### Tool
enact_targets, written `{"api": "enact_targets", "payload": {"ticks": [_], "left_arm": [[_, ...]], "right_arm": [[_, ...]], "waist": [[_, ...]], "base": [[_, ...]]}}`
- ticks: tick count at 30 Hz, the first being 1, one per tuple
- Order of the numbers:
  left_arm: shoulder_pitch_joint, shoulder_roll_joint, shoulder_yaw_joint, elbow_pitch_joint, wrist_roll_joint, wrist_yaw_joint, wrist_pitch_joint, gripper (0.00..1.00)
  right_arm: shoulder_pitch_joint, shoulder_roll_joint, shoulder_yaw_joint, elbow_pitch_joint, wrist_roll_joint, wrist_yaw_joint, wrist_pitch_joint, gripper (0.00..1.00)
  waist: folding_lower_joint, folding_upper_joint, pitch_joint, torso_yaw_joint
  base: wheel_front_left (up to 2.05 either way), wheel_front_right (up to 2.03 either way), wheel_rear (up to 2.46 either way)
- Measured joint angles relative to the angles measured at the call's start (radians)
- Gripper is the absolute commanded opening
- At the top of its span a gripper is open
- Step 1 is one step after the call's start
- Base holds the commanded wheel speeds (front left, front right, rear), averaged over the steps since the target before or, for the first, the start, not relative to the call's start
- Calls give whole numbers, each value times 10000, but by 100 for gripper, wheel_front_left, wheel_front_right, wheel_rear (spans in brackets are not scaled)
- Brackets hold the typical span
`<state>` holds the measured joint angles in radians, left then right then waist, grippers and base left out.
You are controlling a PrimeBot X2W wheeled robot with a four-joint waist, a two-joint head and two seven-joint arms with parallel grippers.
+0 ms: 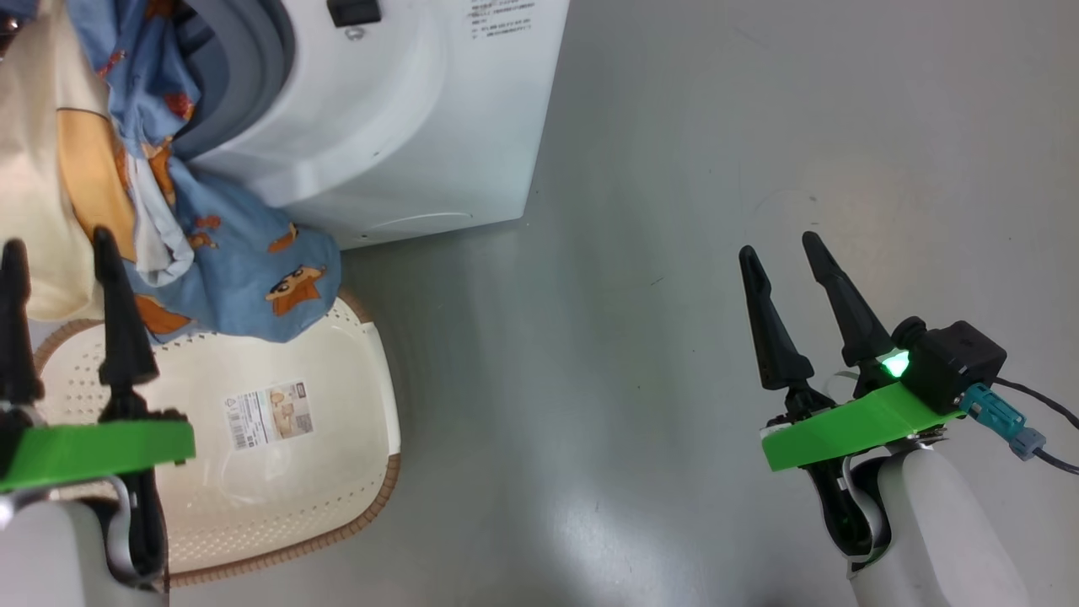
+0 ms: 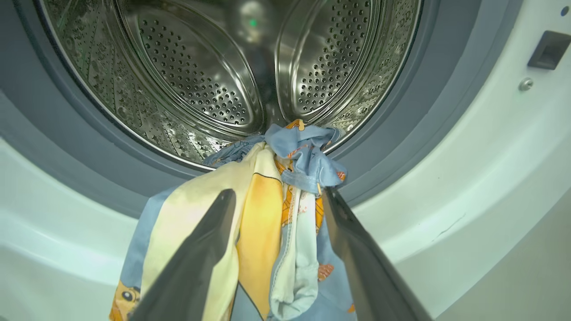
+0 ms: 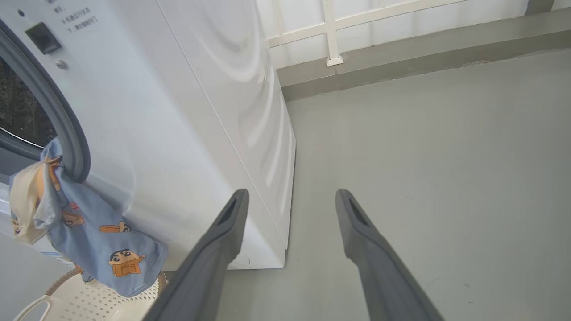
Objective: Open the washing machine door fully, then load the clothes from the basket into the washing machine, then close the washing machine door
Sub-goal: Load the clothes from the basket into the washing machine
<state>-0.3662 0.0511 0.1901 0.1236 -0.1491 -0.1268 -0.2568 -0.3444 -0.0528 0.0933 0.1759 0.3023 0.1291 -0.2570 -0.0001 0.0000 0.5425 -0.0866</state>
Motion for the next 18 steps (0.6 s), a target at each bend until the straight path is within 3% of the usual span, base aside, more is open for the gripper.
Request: {"api": "enact_targets", "payload": {"ticks": [18], "left_arm": [[2176,-173,-138,-345,-58,332,0,100]], "right_arm": [[-3,0,67,17,0,0,0,100]], "waist": [[0,0,16,-85]], "base": [[0,0,0]]}}
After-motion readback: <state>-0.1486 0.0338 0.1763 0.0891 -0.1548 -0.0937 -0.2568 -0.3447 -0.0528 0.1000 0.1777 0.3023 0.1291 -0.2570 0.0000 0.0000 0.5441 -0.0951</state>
